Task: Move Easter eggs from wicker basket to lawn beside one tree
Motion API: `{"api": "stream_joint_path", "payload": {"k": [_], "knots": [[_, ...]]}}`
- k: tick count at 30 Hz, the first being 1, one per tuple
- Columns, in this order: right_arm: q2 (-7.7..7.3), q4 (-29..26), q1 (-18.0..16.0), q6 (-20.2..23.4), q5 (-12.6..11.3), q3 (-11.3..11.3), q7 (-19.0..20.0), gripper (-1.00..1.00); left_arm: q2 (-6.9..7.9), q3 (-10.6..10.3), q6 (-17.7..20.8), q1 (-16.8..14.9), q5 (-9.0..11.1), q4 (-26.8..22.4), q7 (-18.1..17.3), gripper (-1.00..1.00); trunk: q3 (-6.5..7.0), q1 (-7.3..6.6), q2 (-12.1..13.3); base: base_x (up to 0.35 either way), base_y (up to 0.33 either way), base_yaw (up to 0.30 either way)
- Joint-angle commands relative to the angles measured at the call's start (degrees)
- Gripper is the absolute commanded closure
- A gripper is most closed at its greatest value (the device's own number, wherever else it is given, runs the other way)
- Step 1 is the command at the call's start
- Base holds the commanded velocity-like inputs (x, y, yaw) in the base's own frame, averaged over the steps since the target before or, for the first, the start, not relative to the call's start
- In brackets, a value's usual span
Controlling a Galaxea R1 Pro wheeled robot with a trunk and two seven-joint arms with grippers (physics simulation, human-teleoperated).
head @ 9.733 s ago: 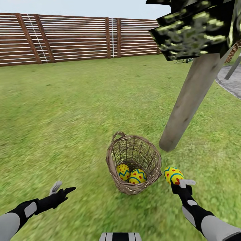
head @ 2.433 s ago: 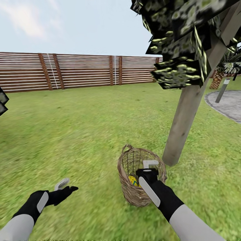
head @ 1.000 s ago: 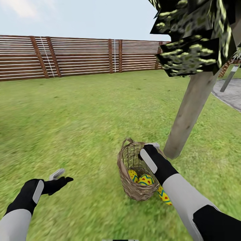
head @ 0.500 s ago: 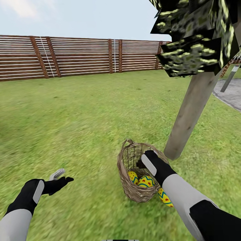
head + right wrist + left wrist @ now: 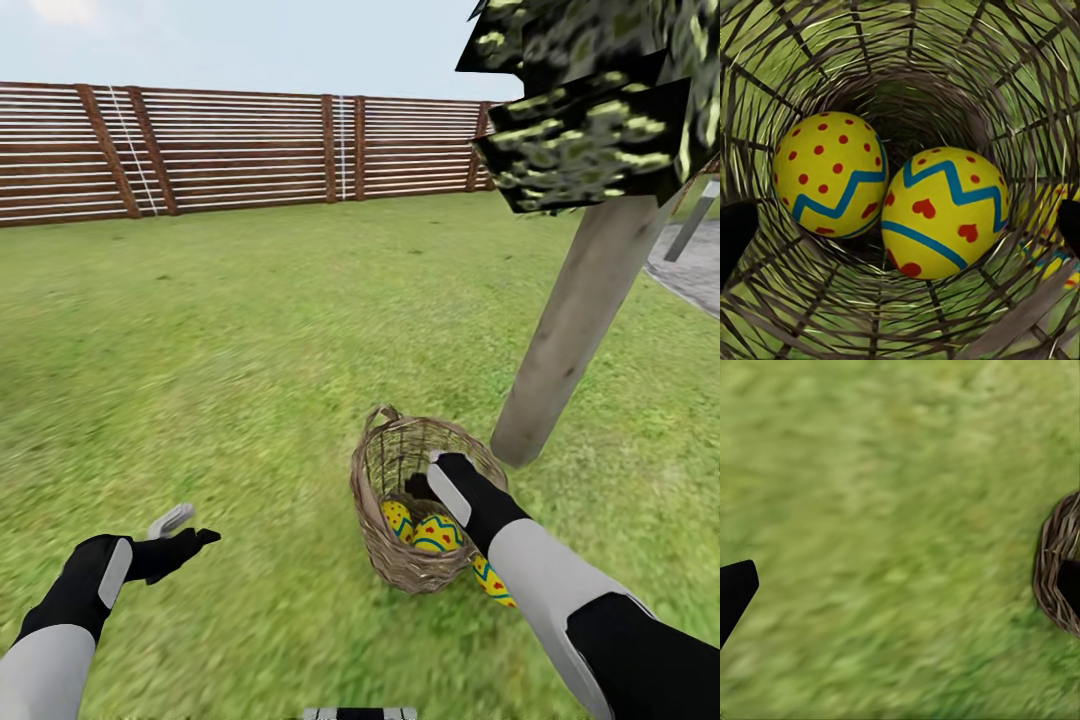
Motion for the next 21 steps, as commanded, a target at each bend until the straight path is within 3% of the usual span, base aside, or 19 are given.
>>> {"api": "stream_joint_path", "payload": {"k": [1, 7, 11, 14, 17, 21], "knots": [[-0.07, -0.05, -0.05, -0.21, -0.60, 0.33, -0.44, -1.00, -0.01, 0.15, 0.42, -0.04, 0.42, -0.03, 0.07, -1.00, -0.28, 0.01, -0.04, 0.000, 0.000, 0.000], [-0.14, 0.12, -0.05, -1.33, -0.51, 0.27, -0.09, -1.00, 0.11, 0.15, 0.63, -0.04, 0.44, -0.10, 0.11, -1.00, -1.61, 0.17, -0.12, 0.000, 0.000, 0.000], [-0.11, 0.14, -0.02, -1.46, -0.44, 0.27, -0.03, -1.00, 0.68, 0.15, 4.19, -0.04, 0.80, -2.49, 0.22, -1.00, -2.49, 0.27, -0.17, 0.000, 0.000, 0.000], [-0.12, 0.10, -0.01, -1.49, -0.41, 0.30, -0.01, -1.00, 0.73, 0.21, 8.96, -0.04, 1.07, -9.64, 0.34, -1.00, -3.16, 0.35, -0.21, 0.000, 0.000, 0.000], [-0.17, 0.10, -0.03, -1.50, -0.40, 0.32, 0.00, -1.00, 0.21, 0.23, 10.63, -0.04, 1.21, -16.89, 0.45, -1.00, -3.82, 0.42, -0.25, 0.000, 0.000, 0.000], [-0.17, 0.10, -0.03, -1.50, -0.38, 0.35, 0.00, -1.00, -0.25, 0.17, 11.23, 0.01, 1.21, -20.44, 0.51, -1.00, -4.71, 0.53, -0.31, 0.000, 0.000, 0.000]]}}
